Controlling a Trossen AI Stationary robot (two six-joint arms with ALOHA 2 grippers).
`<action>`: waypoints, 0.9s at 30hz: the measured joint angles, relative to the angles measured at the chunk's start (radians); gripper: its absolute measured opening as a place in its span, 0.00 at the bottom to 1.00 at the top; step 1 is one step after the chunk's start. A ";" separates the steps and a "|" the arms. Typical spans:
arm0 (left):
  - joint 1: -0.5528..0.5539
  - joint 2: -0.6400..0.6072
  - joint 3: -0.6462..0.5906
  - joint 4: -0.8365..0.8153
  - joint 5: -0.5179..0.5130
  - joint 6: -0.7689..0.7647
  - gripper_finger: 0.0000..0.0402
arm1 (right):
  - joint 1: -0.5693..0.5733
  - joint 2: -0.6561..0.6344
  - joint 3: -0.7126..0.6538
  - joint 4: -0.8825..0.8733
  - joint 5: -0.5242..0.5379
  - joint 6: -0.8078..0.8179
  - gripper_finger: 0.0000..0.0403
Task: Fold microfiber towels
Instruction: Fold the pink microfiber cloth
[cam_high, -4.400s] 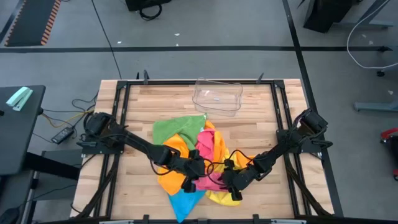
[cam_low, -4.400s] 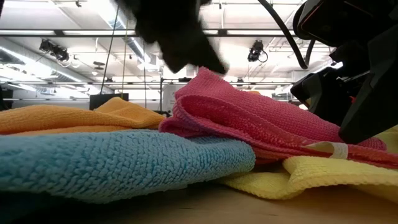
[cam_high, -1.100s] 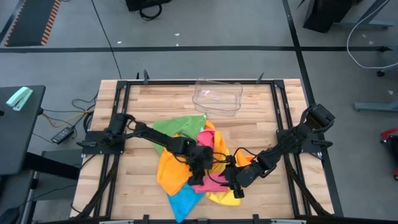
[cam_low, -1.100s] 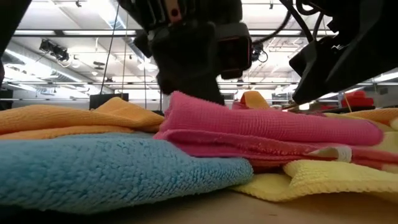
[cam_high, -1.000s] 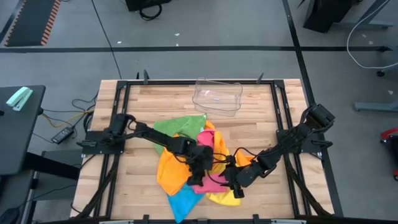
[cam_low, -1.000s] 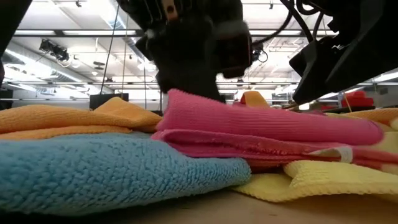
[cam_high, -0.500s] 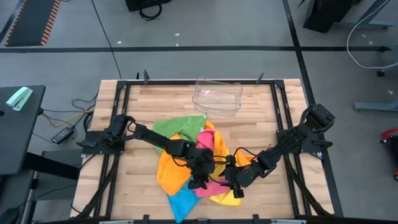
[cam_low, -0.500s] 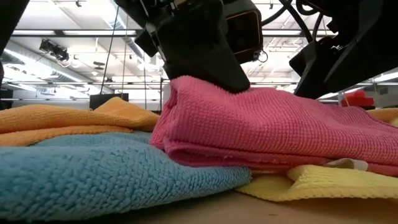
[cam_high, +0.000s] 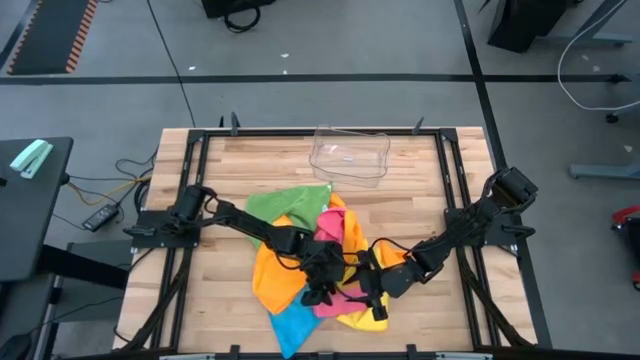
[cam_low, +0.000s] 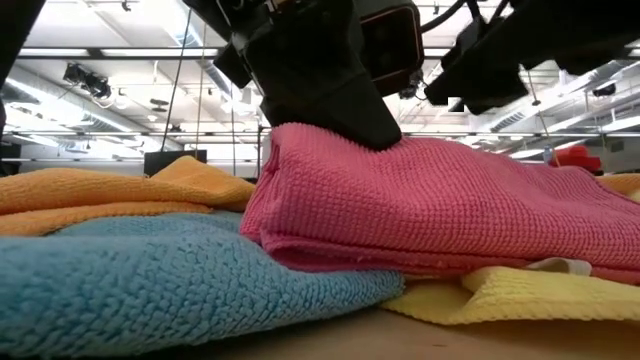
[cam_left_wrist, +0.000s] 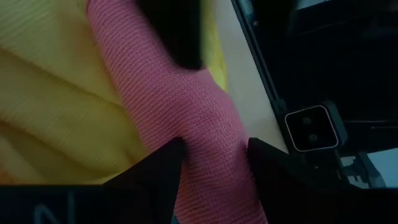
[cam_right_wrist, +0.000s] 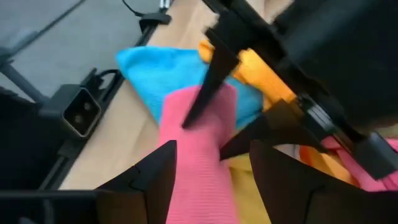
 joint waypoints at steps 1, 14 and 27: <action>-0.003 0.000 0.000 0.003 0.000 0.004 0.48 | -0.003 0.007 0.000 0.000 0.009 0.003 0.55; -0.029 0.000 0.000 0.013 -0.023 0.009 0.46 | -0.006 0.139 0.001 0.077 -0.013 0.099 0.69; -0.029 0.000 0.000 0.012 -0.035 0.008 0.46 | 0.007 0.142 0.000 0.155 -0.083 0.159 0.73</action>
